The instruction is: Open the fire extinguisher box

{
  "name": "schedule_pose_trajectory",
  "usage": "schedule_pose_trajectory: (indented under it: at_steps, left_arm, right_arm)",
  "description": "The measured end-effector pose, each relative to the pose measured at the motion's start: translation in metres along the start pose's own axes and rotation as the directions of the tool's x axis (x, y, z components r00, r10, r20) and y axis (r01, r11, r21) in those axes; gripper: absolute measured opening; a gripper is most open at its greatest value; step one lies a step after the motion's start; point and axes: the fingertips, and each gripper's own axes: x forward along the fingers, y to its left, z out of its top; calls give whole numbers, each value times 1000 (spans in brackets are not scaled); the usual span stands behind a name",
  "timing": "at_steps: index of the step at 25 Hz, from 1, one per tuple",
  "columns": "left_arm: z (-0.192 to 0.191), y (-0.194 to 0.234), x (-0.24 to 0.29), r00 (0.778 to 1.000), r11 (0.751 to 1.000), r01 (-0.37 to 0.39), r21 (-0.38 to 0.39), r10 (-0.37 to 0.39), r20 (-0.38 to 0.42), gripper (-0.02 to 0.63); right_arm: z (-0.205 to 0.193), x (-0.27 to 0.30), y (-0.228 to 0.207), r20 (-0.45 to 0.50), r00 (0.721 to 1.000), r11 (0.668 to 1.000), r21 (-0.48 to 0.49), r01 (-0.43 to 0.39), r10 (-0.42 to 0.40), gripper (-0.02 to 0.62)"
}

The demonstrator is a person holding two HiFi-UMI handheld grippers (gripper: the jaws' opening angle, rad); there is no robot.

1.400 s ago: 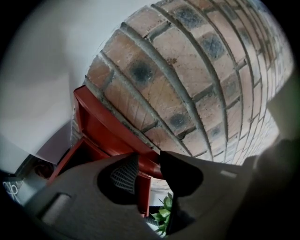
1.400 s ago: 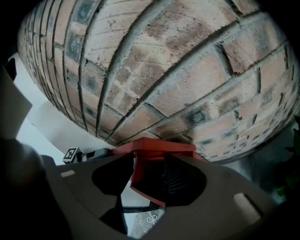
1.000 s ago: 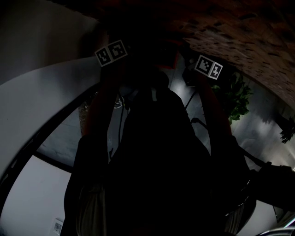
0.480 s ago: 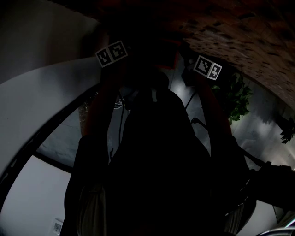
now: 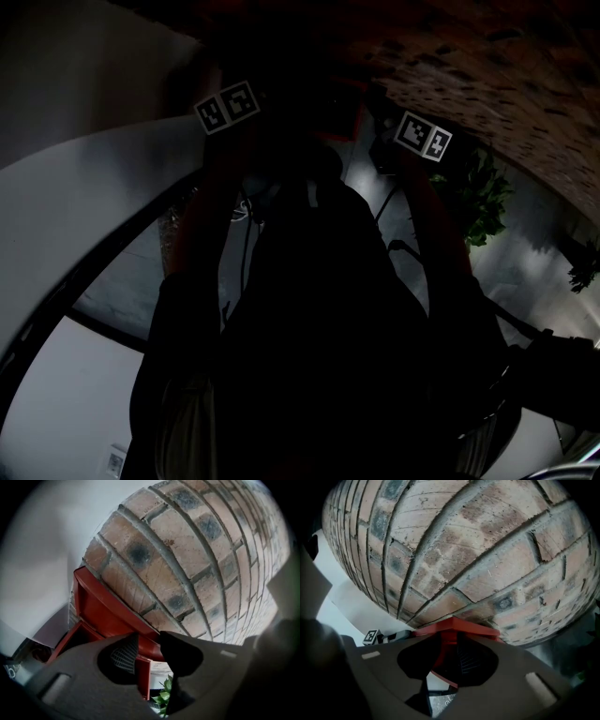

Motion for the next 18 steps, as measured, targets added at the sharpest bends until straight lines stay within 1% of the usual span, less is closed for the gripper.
schedule_pose_trajectory:
  at_steps: [6, 8, 9, 10, 11, 18]
  left_arm:
    - [2, -1, 3, 1000, 1000, 1, -2, -1, 8, 149]
    - [3, -1, 3, 1000, 1000, 1, 0, -1, 7, 149]
    - [4, -1, 4, 1000, 1000, 1, 2, -1, 5, 149]
    - [4, -2, 4, 1000, 1000, 1, 5, -1, 3, 149]
    - [5, -2, 5, 1000, 1000, 1, 7, -1, 0, 149]
    - [12, -3, 9, 1000, 1000, 3, 11, -3, -2, 149]
  right_arm:
    - [3, 2, -1, -6, 1000, 1000, 8, -15, 15, 104]
    - [4, 3, -2, -7, 1000, 1000, 7, -9, 9, 100]
    - [4, 3, -4, -6, 1000, 1000, 6, 2, -2, 92]
    - [5, 3, -6, -5, 1000, 1000, 6, 14, -14, 56]
    - [5, 4, -8, -3, 1000, 1000, 8, 22, -22, 35]
    - [12, 8, -7, 2, 1000, 1000, 8, 20, -20, 35]
